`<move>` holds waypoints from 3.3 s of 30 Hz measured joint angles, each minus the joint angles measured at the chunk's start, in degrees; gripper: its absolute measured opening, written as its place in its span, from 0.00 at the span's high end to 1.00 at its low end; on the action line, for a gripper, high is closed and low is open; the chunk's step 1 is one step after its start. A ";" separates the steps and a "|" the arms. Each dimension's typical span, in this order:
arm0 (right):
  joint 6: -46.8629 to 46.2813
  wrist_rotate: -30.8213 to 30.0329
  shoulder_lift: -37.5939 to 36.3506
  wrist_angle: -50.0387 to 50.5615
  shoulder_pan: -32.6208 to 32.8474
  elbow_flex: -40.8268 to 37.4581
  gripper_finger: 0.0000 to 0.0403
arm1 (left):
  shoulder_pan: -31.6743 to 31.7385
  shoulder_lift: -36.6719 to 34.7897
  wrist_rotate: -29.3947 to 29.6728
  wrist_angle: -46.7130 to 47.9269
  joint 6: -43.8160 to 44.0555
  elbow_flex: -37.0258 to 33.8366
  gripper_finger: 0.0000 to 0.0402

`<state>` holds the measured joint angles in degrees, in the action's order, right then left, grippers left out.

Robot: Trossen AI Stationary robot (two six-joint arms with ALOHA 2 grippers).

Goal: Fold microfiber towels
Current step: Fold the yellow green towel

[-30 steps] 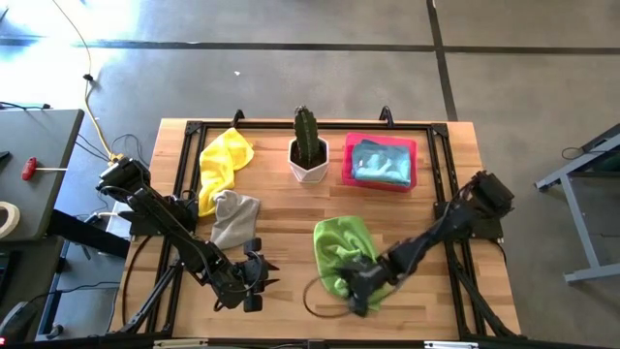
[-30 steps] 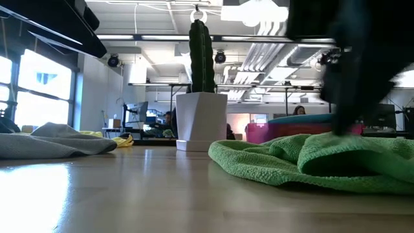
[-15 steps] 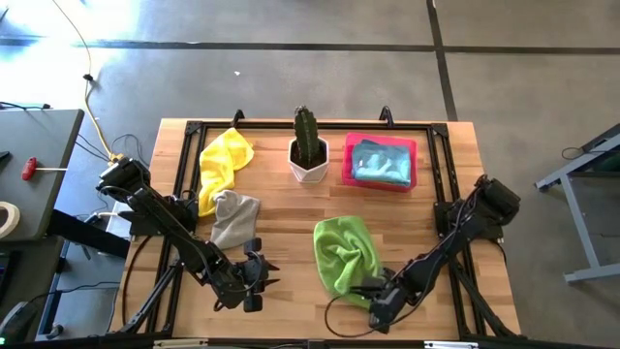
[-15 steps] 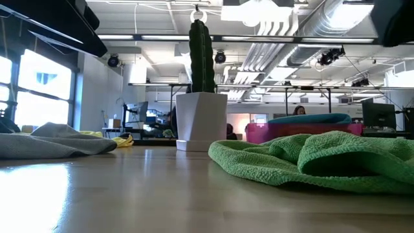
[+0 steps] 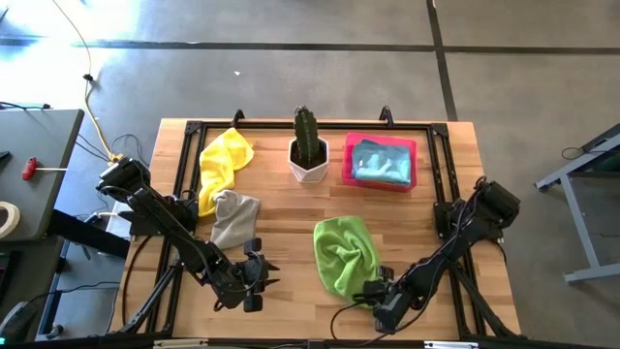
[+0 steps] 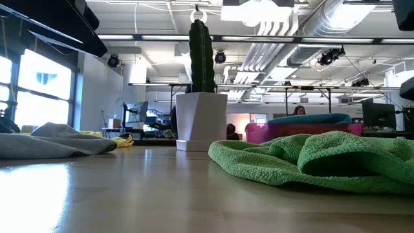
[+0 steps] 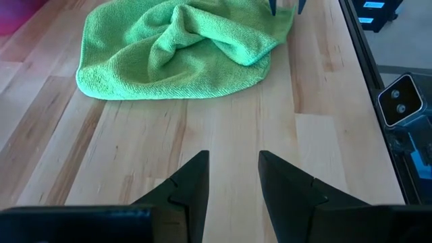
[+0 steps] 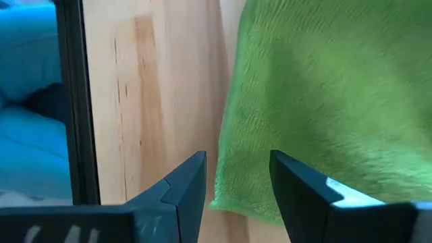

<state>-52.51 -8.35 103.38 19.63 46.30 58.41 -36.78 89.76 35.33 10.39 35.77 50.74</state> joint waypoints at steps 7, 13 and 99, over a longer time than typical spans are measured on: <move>1.81 1.20 1.49 0.29 0.00 0.07 0.62 | 0.00 0.00 0.02 0.00 -0.40 0.00 0.70; 7.09 -2.03 1.61 1.97 0.00 0.11 0.74 | 0.00 0.00 0.00 -0.22 -0.39 -0.07 0.70; 24.28 -18.13 -0.35 55.46 -36.70 46.73 1.00 | 16.58 30.18 8.61 -43.34 -40.44 6.61 0.44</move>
<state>-28.23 -26.48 103.02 75.09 9.61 105.14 -20.20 119.94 43.94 -32.95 -4.67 57.35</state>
